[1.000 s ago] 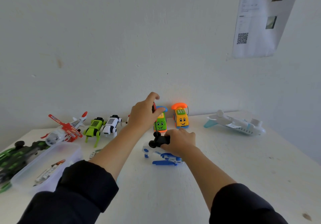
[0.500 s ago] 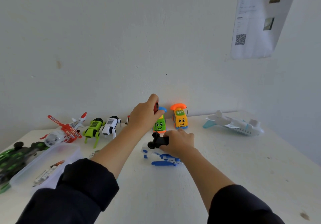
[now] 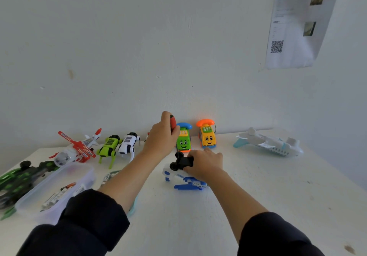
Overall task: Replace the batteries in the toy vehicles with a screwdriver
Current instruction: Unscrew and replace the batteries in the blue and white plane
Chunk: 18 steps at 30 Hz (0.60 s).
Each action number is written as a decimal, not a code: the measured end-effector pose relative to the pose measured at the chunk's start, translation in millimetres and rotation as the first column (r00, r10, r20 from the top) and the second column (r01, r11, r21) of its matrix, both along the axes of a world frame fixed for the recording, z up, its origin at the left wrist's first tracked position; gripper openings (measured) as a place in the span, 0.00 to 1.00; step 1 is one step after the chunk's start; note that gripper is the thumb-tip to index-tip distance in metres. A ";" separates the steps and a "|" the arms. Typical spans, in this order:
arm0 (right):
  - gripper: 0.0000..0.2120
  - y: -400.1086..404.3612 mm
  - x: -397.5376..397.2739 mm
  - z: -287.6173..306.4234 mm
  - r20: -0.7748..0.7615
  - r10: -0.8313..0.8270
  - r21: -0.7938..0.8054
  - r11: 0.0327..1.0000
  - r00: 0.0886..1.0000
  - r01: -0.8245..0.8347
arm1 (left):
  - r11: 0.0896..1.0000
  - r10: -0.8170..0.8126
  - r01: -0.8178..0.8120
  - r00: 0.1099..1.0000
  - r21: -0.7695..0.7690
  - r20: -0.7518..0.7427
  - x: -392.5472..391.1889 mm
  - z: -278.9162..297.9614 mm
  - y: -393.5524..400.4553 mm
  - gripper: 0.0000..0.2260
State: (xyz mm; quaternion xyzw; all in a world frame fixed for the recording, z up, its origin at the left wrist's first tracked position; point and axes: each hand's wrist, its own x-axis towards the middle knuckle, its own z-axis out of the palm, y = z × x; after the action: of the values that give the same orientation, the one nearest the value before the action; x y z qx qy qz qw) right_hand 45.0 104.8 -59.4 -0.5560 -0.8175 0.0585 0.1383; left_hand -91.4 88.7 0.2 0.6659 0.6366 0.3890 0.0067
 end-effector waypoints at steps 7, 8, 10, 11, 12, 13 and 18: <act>0.10 -0.3 -1.1 -0.5 0.006 -0.007 0.003 1.000 1.000 0.007 | 0.992 0.022 -0.031 0.997 0.121 0.073 -6.2 -14.0 -11.9 0.07; 0.10 -0.5 -0.8 -0.4 0.005 -0.008 0.004 1.000 1.000 0.007 | 0.992 0.015 -0.022 0.998 0.127 0.056 -5.7 -15.6 -12.8 0.06; 0.10 -1.0 -0.7 -0.2 0.008 -0.010 0.008 1.000 1.000 0.010 | 0.991 0.001 -0.004 1.000 0.133 0.020 -4.0 -18.2 -15.9 0.07; 0.10 -1.2 -0.8 -0.1 0.011 -0.010 0.009 1.000 1.000 0.010 | 0.989 -0.010 0.009 1.000 0.147 0.012 -3.1 -19.5 -17.7 0.07; 0.10 -1.3 -1.2 -0.2 0.009 -0.010 0.011 1.000 1.000 0.010 | 0.985 -0.024 0.022 1.000 0.169 0.014 -2.6 -20.5 -19.5 0.07; 0.09 -1.1 -1.6 -0.4 0.004 -0.011 0.014 1.000 1.000 0.011 | 0.981 -0.036 0.031 0.999 0.193 0.024 -2.2 -20.6 -20.3 0.07; 0.09 -0.9 -1.9 -2.5 0.014 -0.012 0.021 1.000 1.000 0.012 | 0.983 -0.047 0.041 0.998 0.182 0.032 1.6 -18.4 -21.2 0.07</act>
State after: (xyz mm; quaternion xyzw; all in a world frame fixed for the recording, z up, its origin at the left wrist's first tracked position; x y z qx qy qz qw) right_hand 43.1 103.9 -61.9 -0.5599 -0.8156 0.0453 0.1385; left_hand -89.8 67.5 -18.2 0.6705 0.5836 0.4569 -0.0336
